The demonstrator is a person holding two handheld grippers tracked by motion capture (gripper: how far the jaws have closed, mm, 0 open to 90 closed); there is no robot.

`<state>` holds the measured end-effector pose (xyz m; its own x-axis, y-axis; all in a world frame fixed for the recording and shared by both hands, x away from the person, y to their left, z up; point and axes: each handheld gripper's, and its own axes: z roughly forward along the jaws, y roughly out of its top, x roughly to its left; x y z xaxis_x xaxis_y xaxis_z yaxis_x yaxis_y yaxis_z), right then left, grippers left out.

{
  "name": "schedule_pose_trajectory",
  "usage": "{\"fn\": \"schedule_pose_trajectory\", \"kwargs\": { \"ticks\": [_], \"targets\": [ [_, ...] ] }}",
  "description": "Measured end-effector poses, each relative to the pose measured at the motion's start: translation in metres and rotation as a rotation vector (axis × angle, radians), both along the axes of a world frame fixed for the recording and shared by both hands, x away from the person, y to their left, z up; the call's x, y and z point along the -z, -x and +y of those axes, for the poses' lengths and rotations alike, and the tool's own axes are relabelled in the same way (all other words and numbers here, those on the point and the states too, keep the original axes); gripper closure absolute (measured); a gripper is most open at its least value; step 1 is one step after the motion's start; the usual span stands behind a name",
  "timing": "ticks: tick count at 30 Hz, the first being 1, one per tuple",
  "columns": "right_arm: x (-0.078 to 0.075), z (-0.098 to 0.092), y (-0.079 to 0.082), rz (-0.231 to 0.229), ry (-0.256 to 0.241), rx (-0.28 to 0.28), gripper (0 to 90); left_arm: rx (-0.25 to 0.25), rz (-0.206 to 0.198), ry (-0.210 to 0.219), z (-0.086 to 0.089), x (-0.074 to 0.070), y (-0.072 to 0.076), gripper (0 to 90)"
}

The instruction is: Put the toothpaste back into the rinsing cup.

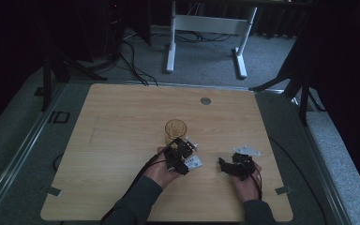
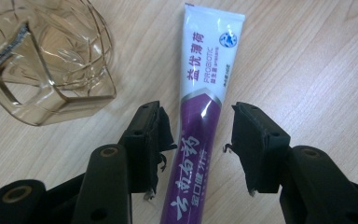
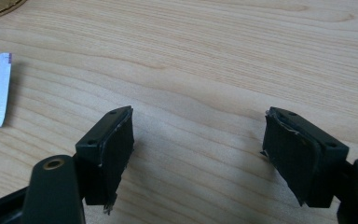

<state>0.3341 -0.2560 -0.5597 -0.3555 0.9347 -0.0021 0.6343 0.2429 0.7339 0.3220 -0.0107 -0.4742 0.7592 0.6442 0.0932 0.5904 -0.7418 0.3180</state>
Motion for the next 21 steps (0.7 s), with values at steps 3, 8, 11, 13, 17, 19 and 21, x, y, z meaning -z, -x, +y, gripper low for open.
{"fn": "schedule_pose_trajectory", "kwargs": {
  "ticks": [3,8,11,13,17,19,21],
  "targets": [
    [0.000,0.000,0.000,0.000,0.001,-0.001,24.4,0.001,0.015,-0.006,-0.001,0.002,0.000,52.2],
    [0.000,0.000,0.000,0.000,0.002,-0.002,24.4,0.006,0.043,-0.027,-0.002,0.005,-0.002,52.7],
    [0.000,0.000,0.000,0.000,0.003,-0.002,24.4,0.009,0.056,-0.035,-0.002,0.006,-0.002,52.9],
    [0.000,0.000,0.000,-0.001,0.003,-0.003,24.4,0.014,0.071,-0.037,-0.003,0.009,-0.003,52.9],
    [0.000,0.000,0.000,-0.001,0.003,-0.003,24.4,0.029,0.086,-0.040,-0.004,0.011,-0.003,56.2],
    [0.000,0.000,0.000,-0.001,0.003,-0.003,24.4,0.031,0.091,-0.045,-0.004,0.012,-0.003,57.0],
    [0.000,0.000,0.000,-0.001,0.003,-0.003,24.4,0.035,0.097,-0.048,-0.004,0.013,-0.003,58.1]
  ]
}}
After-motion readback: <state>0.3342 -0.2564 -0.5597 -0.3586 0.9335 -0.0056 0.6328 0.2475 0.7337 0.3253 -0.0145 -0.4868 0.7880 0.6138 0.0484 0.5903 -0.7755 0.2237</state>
